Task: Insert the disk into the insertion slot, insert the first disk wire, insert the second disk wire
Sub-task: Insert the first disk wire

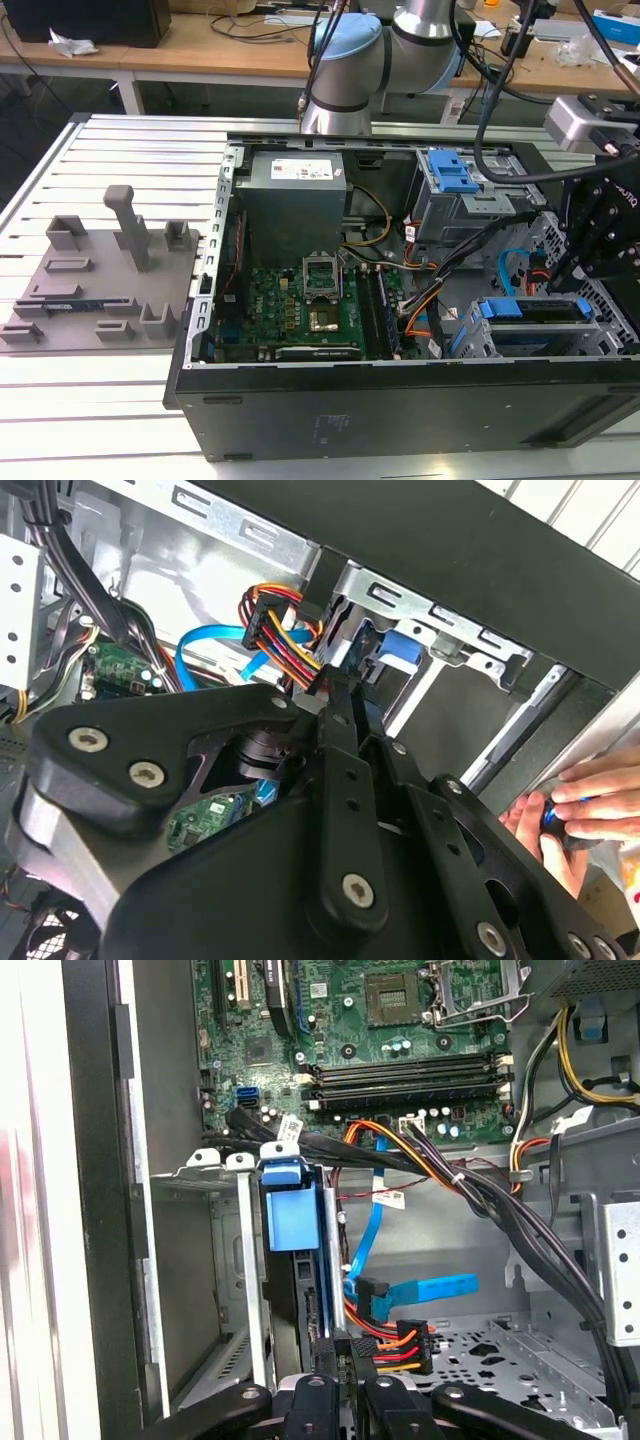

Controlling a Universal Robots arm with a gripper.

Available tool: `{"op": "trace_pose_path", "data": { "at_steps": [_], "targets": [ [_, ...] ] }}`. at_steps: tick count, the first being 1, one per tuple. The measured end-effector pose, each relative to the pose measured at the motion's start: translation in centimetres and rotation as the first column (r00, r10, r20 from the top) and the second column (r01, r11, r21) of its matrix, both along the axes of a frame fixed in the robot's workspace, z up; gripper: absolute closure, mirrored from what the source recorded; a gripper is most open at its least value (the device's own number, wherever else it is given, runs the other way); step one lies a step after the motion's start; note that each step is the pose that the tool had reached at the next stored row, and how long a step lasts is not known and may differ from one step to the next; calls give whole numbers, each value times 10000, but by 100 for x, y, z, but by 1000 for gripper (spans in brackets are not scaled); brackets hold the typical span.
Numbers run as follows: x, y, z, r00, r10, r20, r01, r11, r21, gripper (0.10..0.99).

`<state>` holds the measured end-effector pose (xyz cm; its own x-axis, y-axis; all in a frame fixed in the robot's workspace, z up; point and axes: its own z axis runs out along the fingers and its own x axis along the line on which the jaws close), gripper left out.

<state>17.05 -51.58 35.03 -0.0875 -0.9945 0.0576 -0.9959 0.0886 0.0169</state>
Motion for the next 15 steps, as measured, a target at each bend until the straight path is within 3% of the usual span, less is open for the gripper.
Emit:
{"op": "trace_pose_path", "data": {
  "at_steps": [9, 15],
  "targets": [
    [-1, -62, -13, 10000, 0, 0, 0, 10000, 2, 918],
    [-1, -66, -31, 10000, -21, 0, 21, 10000, 1, 918]
  ]
}}
